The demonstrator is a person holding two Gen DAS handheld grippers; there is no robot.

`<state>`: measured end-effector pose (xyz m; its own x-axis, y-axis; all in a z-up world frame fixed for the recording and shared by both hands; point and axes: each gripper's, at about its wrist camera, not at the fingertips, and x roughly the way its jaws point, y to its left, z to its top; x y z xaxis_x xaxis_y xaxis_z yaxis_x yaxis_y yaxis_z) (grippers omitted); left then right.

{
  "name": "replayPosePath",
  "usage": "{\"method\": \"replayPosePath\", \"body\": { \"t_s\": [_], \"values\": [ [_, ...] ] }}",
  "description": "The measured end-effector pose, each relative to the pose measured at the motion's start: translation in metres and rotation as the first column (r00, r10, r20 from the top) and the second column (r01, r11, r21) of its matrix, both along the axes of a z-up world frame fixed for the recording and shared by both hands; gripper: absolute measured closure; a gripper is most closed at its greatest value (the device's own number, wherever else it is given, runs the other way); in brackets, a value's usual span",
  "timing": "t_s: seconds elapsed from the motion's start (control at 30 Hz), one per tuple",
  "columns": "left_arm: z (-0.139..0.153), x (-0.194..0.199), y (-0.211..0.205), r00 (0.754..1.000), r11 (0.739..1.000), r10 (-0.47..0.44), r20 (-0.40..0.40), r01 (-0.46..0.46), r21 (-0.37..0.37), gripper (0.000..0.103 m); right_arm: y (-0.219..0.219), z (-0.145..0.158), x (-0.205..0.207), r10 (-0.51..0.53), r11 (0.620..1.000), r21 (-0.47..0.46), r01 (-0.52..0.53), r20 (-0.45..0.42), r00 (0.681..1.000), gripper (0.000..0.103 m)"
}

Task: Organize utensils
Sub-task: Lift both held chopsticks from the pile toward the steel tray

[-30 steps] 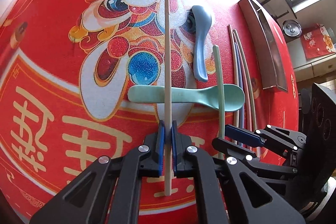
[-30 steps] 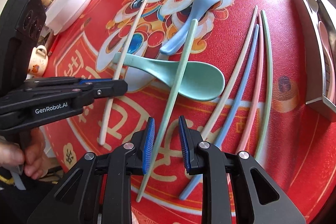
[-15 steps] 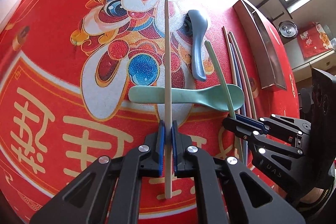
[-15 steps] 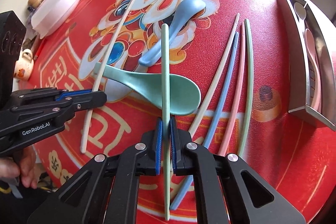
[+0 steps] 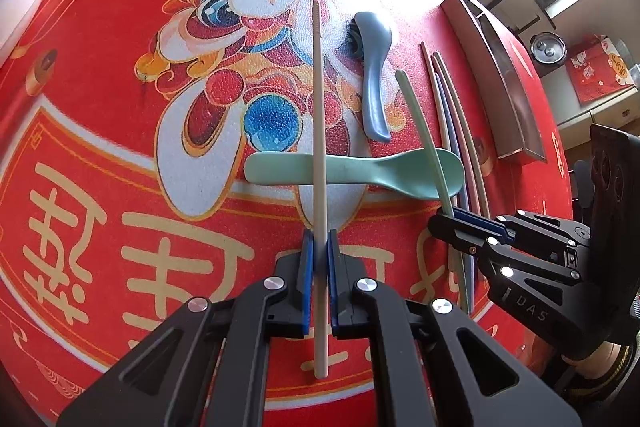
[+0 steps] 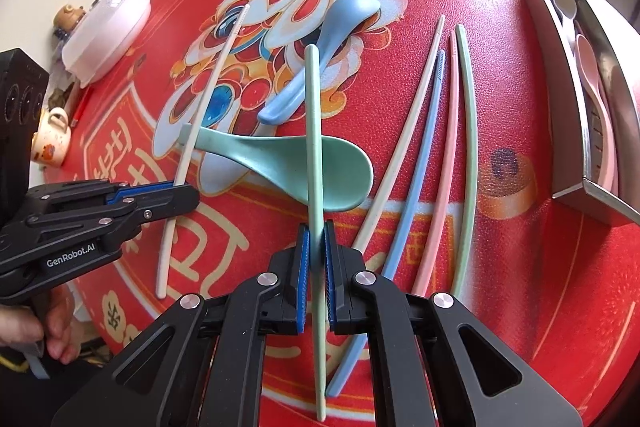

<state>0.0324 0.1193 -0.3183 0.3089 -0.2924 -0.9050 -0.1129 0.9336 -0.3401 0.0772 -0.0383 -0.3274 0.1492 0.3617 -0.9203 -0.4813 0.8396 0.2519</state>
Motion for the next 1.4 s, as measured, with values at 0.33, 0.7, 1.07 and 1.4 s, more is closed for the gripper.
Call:
{"method": "replayPosePath", "body": {
  "t_s": [0.33,0.7,1.07,1.4],
  "values": [
    [0.002,0.004,-0.007,0.999,0.999,-0.018,-0.027,0.019,0.042,0.097,-0.008,0.008,0.000,-0.033,0.999,-0.001,0.033,0.026,0.999,0.097],
    [0.020,0.005,-0.002,1.000,0.999,-0.029,-0.003,0.029,0.020,0.097,-0.029,0.020,0.003,-0.096,0.993,0.076,0.095,0.015,0.995,0.097],
    [0.036,0.009,-0.010,0.998,0.998,-0.054,0.036,0.053,0.014,0.097,-0.051,0.040,0.006,-0.145,0.979,0.153,0.137,0.043,0.988,0.097],
    [0.062,0.020,-0.018,0.994,0.998,-0.064,0.092,0.062,0.023,0.097,-0.068,0.057,0.012,-0.184,0.966,0.198,0.167,0.075,0.980,0.097]
  ]
}}
